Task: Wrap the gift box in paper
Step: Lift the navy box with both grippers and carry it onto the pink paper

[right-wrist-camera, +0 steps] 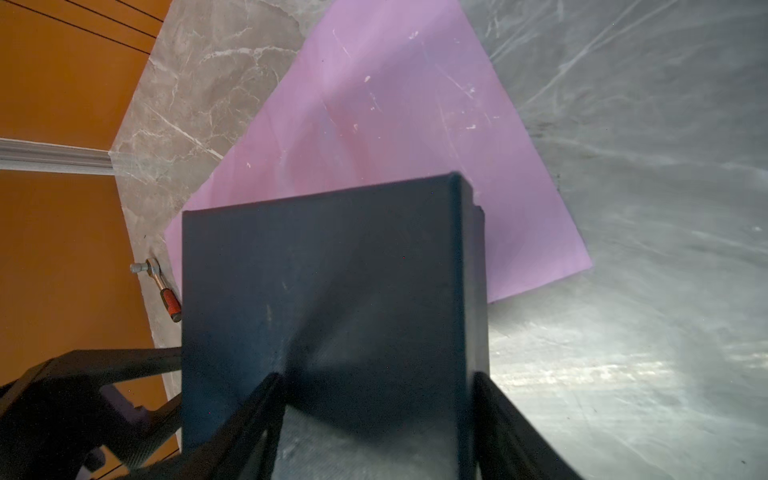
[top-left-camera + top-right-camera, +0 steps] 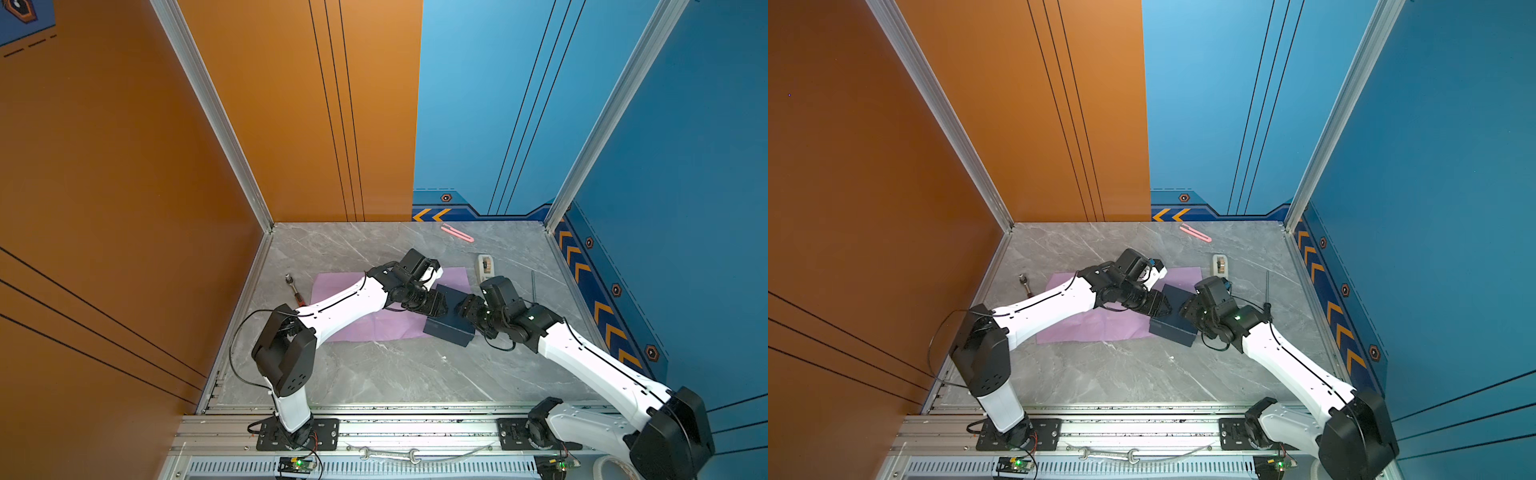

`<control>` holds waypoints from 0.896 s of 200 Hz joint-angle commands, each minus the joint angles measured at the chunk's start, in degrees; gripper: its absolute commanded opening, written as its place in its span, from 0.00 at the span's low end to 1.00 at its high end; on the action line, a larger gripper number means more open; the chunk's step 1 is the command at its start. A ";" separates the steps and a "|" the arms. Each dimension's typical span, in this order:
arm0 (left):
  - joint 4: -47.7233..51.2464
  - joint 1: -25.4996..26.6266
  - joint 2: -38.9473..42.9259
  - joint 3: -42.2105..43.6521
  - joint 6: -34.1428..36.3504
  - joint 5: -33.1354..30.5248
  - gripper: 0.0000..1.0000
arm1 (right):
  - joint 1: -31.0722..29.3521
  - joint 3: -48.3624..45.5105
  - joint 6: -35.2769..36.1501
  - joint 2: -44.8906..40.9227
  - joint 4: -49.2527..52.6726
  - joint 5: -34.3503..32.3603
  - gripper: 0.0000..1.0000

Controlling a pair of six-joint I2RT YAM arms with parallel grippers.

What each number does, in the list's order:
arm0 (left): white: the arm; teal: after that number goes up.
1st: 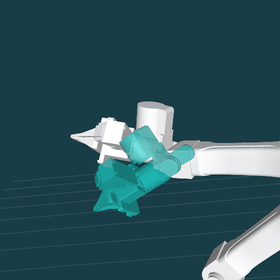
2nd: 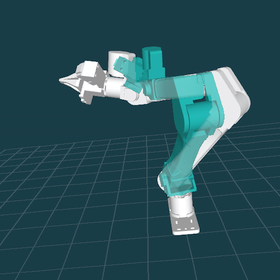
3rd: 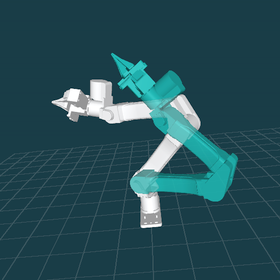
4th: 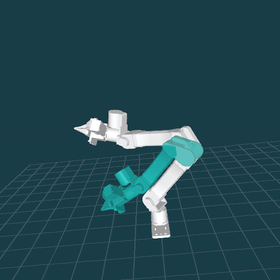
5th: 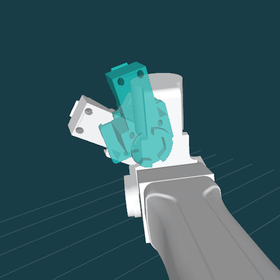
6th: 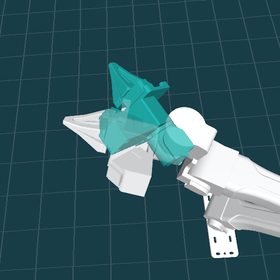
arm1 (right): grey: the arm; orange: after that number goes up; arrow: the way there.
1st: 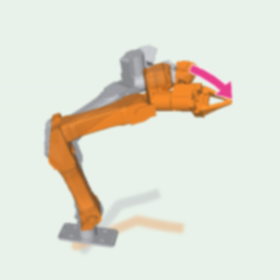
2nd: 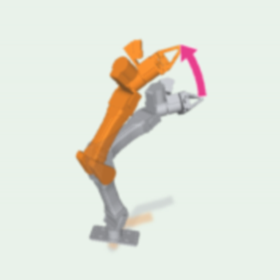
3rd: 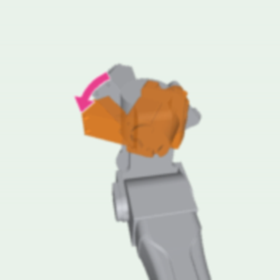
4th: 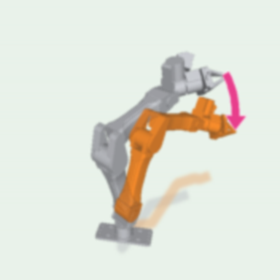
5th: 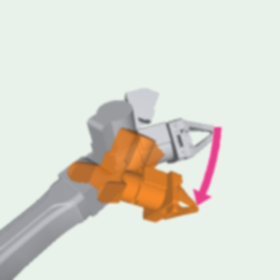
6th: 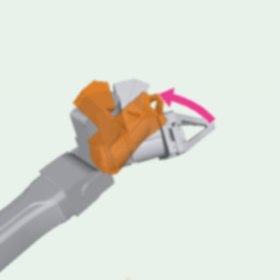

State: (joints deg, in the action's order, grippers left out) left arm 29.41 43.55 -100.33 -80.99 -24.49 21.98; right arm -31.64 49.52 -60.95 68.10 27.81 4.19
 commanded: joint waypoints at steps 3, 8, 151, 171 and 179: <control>-5.32 -0.48 3.31 2.05 -0.24 5.19 0.60 | -2.48 6.42 3.25 5.26 -8.04 3.30 0.71; -5.34 -1.07 3.68 2.50 -0.20 5.10 0.61 | -2.70 7.29 3.52 6.57 -8.21 3.43 0.71; -7.53 -14.58 10.14 13.09 0.15 2.82 0.60 | -7.30 33.34 8.93 38.10 -12.41 11.54 0.71; -8.04 -15.73 10.25 14.56 0.34 2.13 0.61 | -7.52 33.95 8.79 39.68 -13.46 12.00 0.71; -8.12 -16.16 10.16 15.00 0.54 1.98 0.61 | -7.64 34.15 8.74 40.18 -13.83 12.10 0.71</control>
State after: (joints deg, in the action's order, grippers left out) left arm 27.05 26.79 -91.70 -67.11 -25.32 18.24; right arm -36.27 80.60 -52.29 106.69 21.08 9.58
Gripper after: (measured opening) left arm 0.606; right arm 0.708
